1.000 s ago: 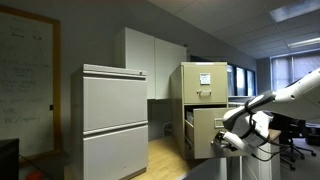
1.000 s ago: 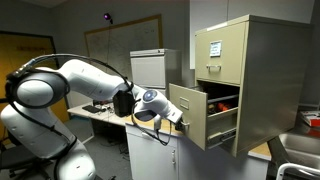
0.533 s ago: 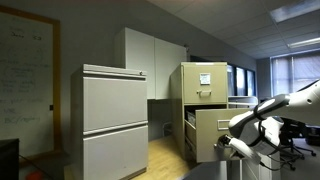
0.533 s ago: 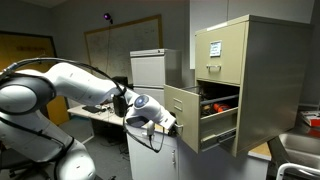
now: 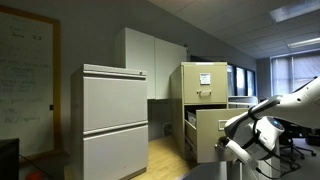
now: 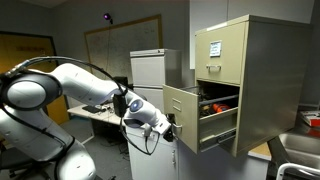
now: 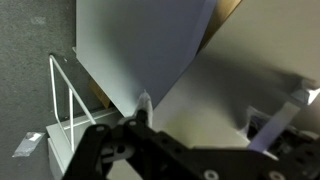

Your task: Open the bottom drawer on the beige filing cabinet

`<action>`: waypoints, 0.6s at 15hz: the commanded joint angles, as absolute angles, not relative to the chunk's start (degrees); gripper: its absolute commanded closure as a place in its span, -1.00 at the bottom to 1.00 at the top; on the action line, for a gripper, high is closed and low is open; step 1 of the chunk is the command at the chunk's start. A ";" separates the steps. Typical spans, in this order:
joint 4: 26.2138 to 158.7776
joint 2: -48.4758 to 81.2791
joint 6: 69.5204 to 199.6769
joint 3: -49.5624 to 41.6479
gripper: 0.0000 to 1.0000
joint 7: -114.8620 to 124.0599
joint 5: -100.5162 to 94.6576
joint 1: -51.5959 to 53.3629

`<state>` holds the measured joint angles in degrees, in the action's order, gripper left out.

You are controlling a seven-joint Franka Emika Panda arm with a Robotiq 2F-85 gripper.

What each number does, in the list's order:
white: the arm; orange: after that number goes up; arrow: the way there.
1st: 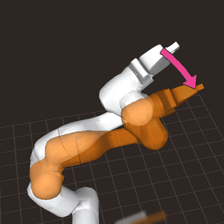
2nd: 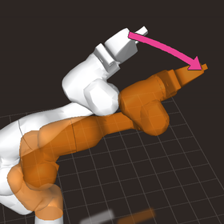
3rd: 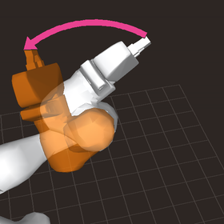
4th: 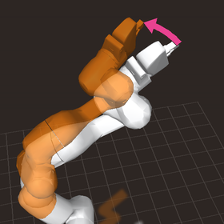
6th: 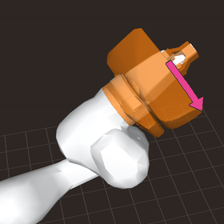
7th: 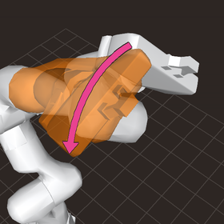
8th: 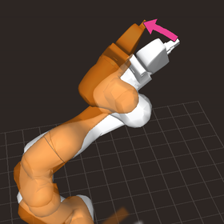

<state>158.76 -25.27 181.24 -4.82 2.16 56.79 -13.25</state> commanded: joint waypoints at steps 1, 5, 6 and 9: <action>159.27 -21.86 186.53 -2.76 -1.00 0.14 65.76 -10.67; 159.16 -22.88 194.69 -0.42 -1.00 0.08 72.67 -8.78; 158.86 -23.08 196.82 0.08 -1.00 -0.01 74.47 -8.19; 158.85 -26.81 198.50 8.29 -1.00 0.38 76.95 -16.50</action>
<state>158.86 -23.43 198.69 0.26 1.88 73.73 -8.04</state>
